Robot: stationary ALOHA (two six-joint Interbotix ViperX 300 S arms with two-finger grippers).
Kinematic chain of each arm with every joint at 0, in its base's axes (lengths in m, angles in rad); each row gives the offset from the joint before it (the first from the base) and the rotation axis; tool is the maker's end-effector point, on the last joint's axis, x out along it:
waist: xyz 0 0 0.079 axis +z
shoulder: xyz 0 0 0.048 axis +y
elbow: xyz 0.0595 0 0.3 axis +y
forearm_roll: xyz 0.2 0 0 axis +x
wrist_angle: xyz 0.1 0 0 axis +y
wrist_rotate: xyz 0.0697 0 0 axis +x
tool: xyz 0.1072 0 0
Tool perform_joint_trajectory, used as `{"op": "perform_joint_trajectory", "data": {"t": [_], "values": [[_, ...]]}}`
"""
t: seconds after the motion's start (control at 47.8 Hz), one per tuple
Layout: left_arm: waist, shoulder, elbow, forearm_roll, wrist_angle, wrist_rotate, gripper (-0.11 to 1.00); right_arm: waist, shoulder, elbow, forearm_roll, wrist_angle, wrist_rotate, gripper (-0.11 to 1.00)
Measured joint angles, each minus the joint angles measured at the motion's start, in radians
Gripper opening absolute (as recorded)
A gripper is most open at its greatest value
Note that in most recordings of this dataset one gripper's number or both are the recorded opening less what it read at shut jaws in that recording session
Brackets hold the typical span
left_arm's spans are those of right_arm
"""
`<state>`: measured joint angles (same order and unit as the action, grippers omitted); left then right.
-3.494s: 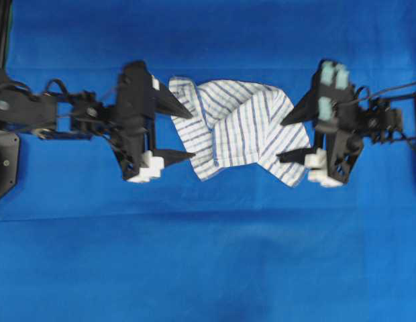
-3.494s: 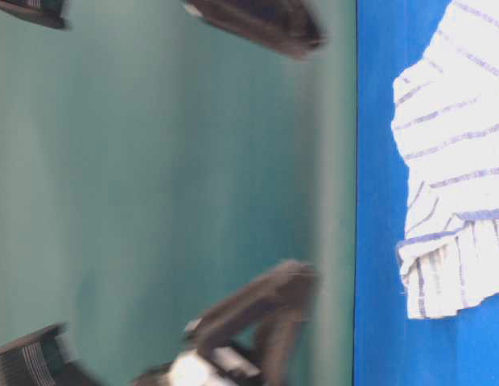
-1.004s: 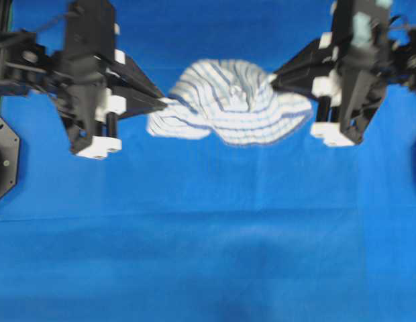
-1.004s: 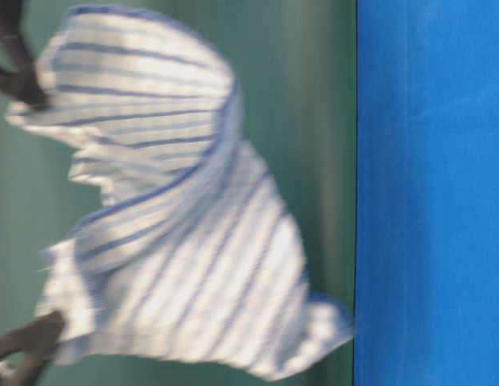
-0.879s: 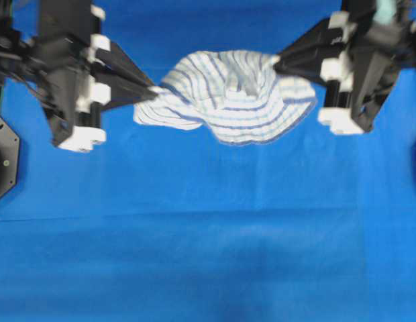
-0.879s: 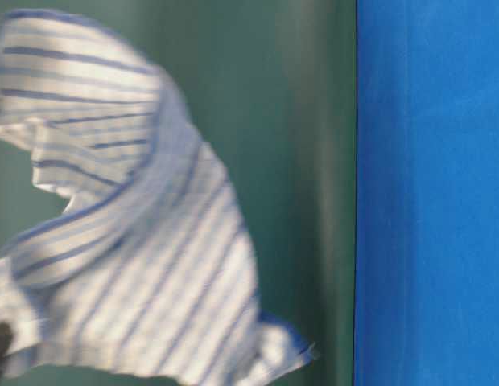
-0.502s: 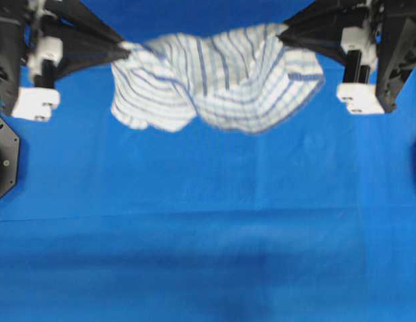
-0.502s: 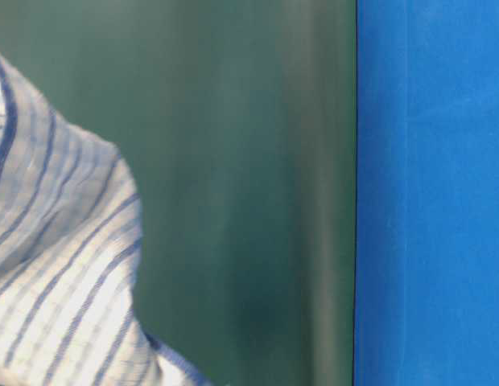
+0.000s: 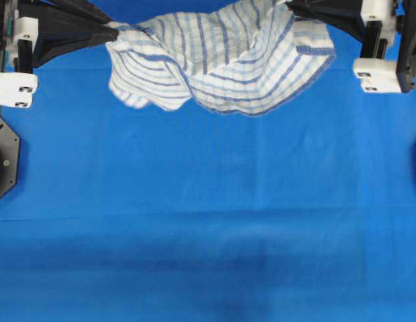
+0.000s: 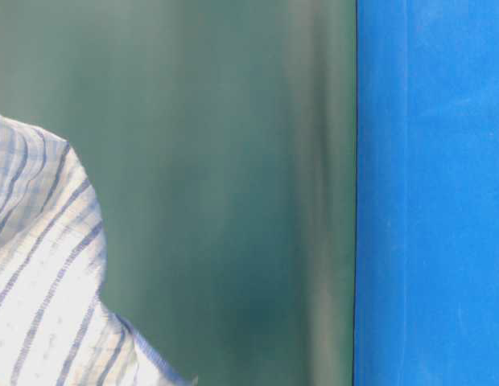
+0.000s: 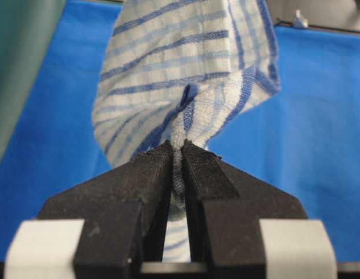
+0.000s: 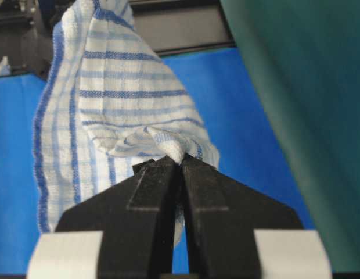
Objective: Lift the towel with both arms.
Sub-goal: 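Release the towel from both grippers onto the table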
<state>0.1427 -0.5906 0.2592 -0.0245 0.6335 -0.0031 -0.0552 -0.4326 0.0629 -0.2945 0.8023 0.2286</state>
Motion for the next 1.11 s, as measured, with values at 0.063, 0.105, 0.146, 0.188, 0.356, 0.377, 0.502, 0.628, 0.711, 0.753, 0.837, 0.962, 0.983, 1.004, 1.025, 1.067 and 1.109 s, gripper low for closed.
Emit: {"op": "perform_joint_trajectory", "data": {"t": [0.063,0.105,0.146,0.188,0.356,0.377,0.502,0.628,0.711,0.753,0.837,0.962,0.983,1.004,1.025,1.067,1.109], "values": [[0.002,0.0,0.0,-0.002,-0.008,0.002,0.04,0.0,0.0,0.0,-0.002,-0.002,-0.025,0.03],[0.0,0.0,0.0,-0.002,-0.012,0.008,0.04,0.0,0.0,0.0,0.0,-0.002,-0.037,0.03],[0.0,0.0,0.0,-0.002,-0.015,0.009,0.04,0.0,0.0,0.0,0.0,-0.002,-0.048,0.03],[0.0,-0.002,0.0,0.0,-0.017,0.014,0.05,0.0,0.0,0.0,0.0,-0.002,-0.055,0.03],[0.0,-0.02,0.005,0.0,-0.044,0.035,0.45,0.0,0.005,0.0,0.002,-0.002,-0.055,0.3],[0.0,-0.023,0.006,0.0,-0.052,0.034,0.52,0.0,0.006,0.0,0.002,-0.002,-0.055,0.37],[0.0,-0.052,0.04,0.0,-0.089,0.037,0.85,0.0,0.008,0.0,0.0,0.0,-0.055,0.67],[0.009,-0.074,0.072,0.0,-0.107,0.037,0.89,0.0,0.008,0.003,0.0,-0.002,-0.054,0.68],[0.014,-0.083,0.092,0.0,-0.117,0.032,0.9,0.0,0.009,0.014,0.0,-0.002,-0.054,0.69],[0.014,-0.086,0.106,0.0,-0.12,0.031,0.91,0.0,0.011,0.025,0.0,-0.002,-0.054,0.7],[0.014,-0.083,0.14,0.0,-0.132,0.026,0.91,0.0,0.012,0.069,0.0,-0.008,-0.049,0.69],[0.014,-0.055,0.241,0.0,-0.189,0.026,0.91,0.0,0.014,0.166,0.0,-0.054,-0.028,0.69],[0.014,-0.049,0.258,0.0,-0.204,0.028,0.91,0.0,0.015,0.19,0.0,-0.067,-0.021,0.69],[0.014,-0.043,0.276,0.0,-0.218,0.028,0.91,0.0,0.015,0.209,0.002,-0.08,-0.015,0.69],[0.014,-0.035,0.293,0.0,-0.235,0.025,0.91,0.0,0.015,0.225,0.002,-0.092,-0.009,0.69],[0.014,-0.025,0.333,0.0,-0.272,0.031,0.91,0.0,0.017,0.261,0.0,-0.121,0.008,0.69],[0.014,-0.009,0.37,-0.002,-0.304,0.025,0.91,0.0,0.018,0.301,0.002,-0.152,0.026,0.69]]}}
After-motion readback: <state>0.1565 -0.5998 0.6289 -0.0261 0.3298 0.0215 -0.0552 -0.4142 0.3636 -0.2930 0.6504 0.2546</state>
